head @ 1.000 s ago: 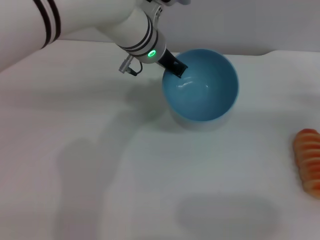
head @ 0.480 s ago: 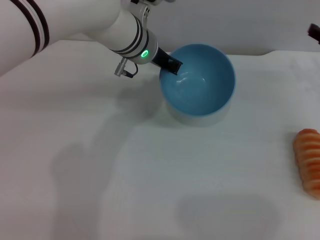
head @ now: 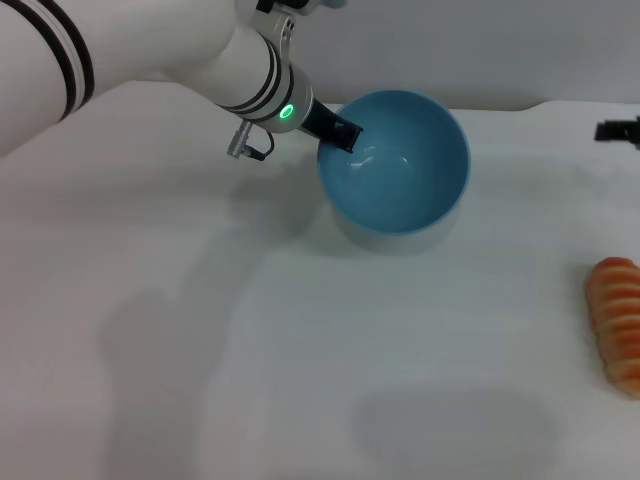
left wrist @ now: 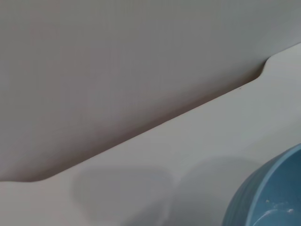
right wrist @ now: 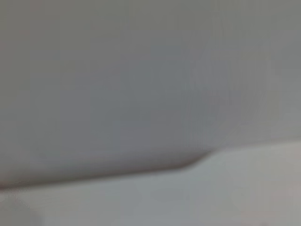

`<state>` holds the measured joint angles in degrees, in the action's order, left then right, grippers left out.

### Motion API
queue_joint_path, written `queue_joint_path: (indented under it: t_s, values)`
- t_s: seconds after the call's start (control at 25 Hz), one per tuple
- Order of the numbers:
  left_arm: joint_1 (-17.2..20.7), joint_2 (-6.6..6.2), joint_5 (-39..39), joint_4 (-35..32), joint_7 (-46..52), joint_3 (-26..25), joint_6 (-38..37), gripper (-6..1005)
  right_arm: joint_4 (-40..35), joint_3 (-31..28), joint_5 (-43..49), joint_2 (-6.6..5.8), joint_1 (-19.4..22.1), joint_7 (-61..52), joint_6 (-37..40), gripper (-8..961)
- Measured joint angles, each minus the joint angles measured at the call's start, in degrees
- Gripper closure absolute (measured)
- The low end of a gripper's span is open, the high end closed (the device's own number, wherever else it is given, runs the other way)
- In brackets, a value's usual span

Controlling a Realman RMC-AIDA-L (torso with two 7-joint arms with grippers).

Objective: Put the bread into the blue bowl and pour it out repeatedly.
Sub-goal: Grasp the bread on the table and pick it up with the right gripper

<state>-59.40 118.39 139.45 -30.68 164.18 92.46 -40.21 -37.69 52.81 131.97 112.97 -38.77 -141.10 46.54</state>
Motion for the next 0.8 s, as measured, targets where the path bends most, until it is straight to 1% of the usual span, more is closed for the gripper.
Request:
queue_joint_path:
  t_s: [0.12, 0.2, 0.28, 0.36, 0.52, 0.68, 0.8]
  values:
    - [0.00, 0.00, 0.01, 0.02, 0.00, 0.10, -0.14, 1000, -4.47, -4.63, 10.90, 0.58, 0.19, -5.16, 9.17, 268]
    - [0.05, 0.05, 0.01, -0.07, 0.00, 0.28, -0.08, 1000, -6.73, -6.79, 14.64, 1.19, 0.73, -5.81, 13.49, 269]
    - [0.14, 0.09, 0.02, -0.15, 0.00, 0.34, -0.07, 1000, -9.17, -7.57, 15.59, 2.22, 2.21, -5.14, 16.34, 269]
    - [0.17, 0.09, 0.02, -0.15, 0.00, 0.31, -0.16, 1000, -10.73, -8.13, 15.85, 2.97, 3.80, -4.54, 18.15, 268]
    - [0.16, 0.09, 0.03, -0.19, 0.00, 0.42, -0.02, 1000, -11.29, -10.01, 16.16, 3.57, 5.60, -2.50, 21.42, 267]
    - [-0.14, 0.08, 0.04, -0.20, -0.01, 0.54, -0.01, 1000, -11.32, -9.83, 16.56, 4.36, 6.76, -2.12, 22.48, 268]
    - [-0.24, 0.11, 0.04, -0.35, -0.05, 0.61, 0.00, 1000, -11.43, -10.09, 17.14, 4.37, 6.82, -2.14, 23.55, 269]
